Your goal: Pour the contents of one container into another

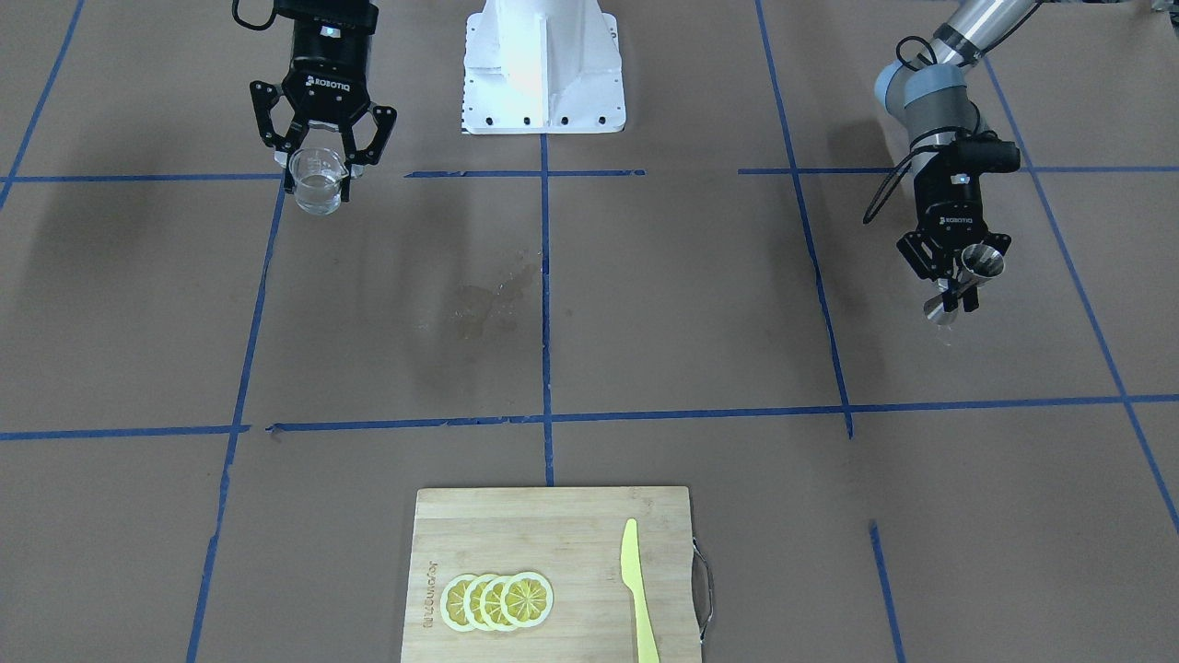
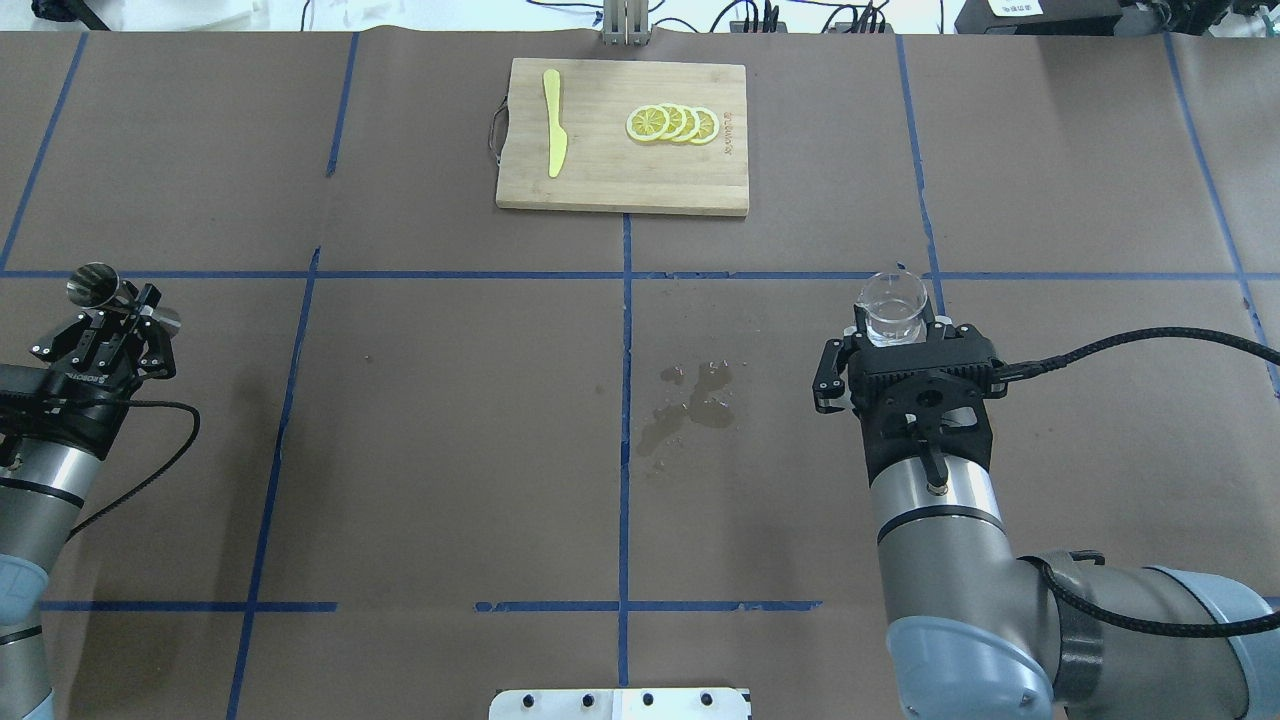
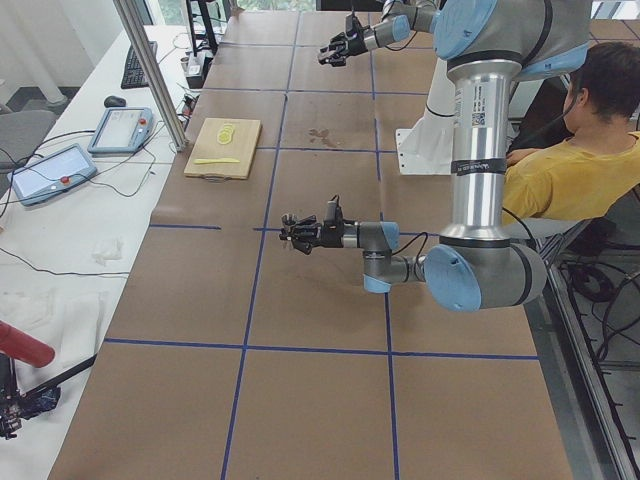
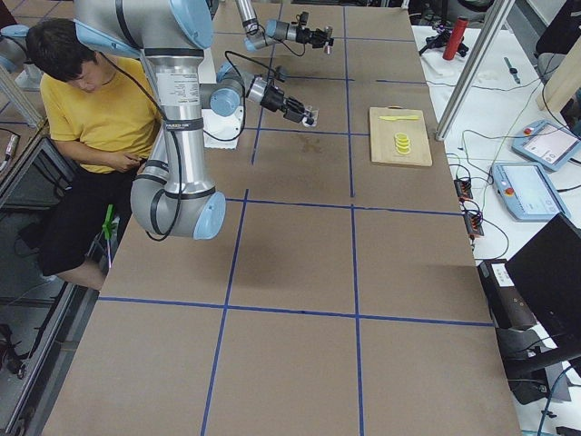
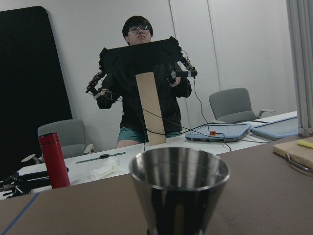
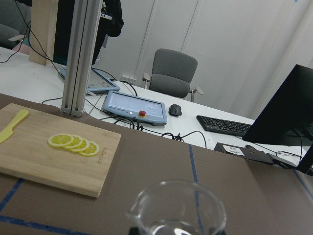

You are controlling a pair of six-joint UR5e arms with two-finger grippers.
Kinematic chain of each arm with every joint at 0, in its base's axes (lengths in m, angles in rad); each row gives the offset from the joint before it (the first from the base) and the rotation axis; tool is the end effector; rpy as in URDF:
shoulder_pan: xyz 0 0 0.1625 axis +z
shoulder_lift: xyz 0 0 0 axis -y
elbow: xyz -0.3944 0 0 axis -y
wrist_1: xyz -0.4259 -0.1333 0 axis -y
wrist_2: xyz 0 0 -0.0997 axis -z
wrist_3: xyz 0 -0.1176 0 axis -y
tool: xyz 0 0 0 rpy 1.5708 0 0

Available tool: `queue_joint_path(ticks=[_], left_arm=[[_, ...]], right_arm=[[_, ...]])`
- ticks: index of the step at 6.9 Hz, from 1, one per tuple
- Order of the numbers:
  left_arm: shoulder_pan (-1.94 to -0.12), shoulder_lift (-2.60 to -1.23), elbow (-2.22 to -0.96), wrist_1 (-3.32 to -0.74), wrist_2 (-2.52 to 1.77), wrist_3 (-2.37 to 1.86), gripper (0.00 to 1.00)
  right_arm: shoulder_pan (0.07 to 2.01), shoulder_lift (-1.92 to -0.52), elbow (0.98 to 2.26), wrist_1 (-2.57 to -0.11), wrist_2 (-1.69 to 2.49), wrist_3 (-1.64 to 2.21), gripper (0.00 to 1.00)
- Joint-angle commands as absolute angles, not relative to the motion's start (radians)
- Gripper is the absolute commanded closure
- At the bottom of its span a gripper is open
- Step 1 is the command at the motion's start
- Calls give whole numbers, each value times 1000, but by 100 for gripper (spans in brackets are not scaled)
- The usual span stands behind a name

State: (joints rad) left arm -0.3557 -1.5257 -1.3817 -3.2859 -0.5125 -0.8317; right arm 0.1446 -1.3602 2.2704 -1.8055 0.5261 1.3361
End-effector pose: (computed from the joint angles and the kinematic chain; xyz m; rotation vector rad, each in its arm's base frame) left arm 0.3518 -0.3822 0.5612 1.3891 0.6782 -0.4760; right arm -0.4199 -0.2986 0.1956 1.0979 -0.4109 0.2728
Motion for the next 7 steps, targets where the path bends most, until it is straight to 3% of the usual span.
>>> queue_joint_path(ticks=[1,7], left_arm=[[-354,-1508,-1329,-3289,-506,-910,100],[-345,-1508,-1281,-3275,-547,-911,100]], right_arm=[[144,-1364,2264,-1805,526,1336,100],[144,-1364,2263,-1805,528,1336,100]])
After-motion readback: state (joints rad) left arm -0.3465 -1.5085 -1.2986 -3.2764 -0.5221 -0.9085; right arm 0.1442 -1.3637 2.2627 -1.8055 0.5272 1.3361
